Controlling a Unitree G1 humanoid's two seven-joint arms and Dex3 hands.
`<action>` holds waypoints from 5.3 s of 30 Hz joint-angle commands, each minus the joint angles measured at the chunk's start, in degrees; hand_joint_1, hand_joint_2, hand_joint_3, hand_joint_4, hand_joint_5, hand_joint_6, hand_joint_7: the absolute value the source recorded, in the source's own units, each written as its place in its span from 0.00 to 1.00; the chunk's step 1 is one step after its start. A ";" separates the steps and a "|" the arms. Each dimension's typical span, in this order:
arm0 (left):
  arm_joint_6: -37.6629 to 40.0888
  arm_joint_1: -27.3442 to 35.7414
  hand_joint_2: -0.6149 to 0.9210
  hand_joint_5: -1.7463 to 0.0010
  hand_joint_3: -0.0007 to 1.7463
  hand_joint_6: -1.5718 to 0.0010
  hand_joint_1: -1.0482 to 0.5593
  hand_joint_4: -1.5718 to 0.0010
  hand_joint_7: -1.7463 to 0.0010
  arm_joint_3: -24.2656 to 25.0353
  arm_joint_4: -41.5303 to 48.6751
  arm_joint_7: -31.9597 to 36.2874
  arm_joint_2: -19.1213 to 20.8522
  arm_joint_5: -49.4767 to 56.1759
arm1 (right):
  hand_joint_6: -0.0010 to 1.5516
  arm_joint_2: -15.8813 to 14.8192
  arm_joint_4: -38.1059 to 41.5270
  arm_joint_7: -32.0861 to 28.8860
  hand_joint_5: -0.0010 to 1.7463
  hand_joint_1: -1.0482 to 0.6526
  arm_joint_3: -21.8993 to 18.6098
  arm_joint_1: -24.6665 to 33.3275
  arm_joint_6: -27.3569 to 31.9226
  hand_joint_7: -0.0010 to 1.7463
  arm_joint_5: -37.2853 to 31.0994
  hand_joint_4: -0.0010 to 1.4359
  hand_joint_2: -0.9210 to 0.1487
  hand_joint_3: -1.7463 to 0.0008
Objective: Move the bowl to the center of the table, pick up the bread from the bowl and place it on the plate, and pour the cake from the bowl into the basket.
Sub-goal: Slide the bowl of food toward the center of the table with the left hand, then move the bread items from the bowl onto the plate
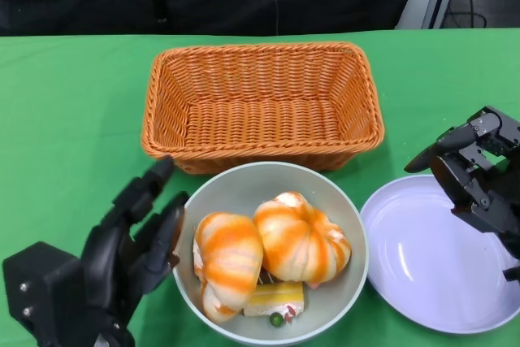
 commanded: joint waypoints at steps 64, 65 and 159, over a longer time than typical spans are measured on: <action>-53.54 -21.29 1.00 0.38 0.14 0.25 0.51 0.48 0.88 10.30 46.26 4.51 7.15 7.50 | 0.36 -11.86 -23.36 -1.08 0.56 0.36 8.87 -0.92 11.19 0.16 -9.57 0.29 0.02 1.00; -53.58 -21.40 1.00 0.38 0.14 0.25 0.51 0.48 0.88 10.28 46.55 4.65 7.21 7.67 | 0.36 -11.80 -24.89 -1.77 0.55 0.36 9.19 -0.58 12.20 0.16 -9.93 0.29 0.02 1.00; -52.32 -23.59 1.00 0.22 0.15 0.36 0.50 0.55 0.67 8.24 50.90 3.18 5.17 6.86 | 0.44 -10.47 -0.98 -14.65 0.44 0.16 29.15 -11.32 -32.15 0.09 -35.34 0.41 0.01 1.00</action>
